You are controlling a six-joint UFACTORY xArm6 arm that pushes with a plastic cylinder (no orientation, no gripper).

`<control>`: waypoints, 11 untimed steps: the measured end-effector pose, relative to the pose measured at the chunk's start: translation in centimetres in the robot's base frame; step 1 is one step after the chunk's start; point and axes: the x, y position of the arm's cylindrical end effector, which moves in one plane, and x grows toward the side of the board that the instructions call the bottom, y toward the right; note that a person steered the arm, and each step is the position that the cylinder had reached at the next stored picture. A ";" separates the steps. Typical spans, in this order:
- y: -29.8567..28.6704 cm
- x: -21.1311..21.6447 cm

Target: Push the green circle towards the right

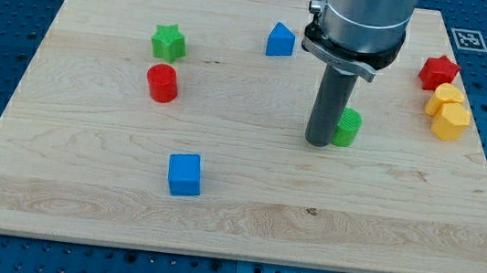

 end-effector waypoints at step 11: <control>7.6 -2.0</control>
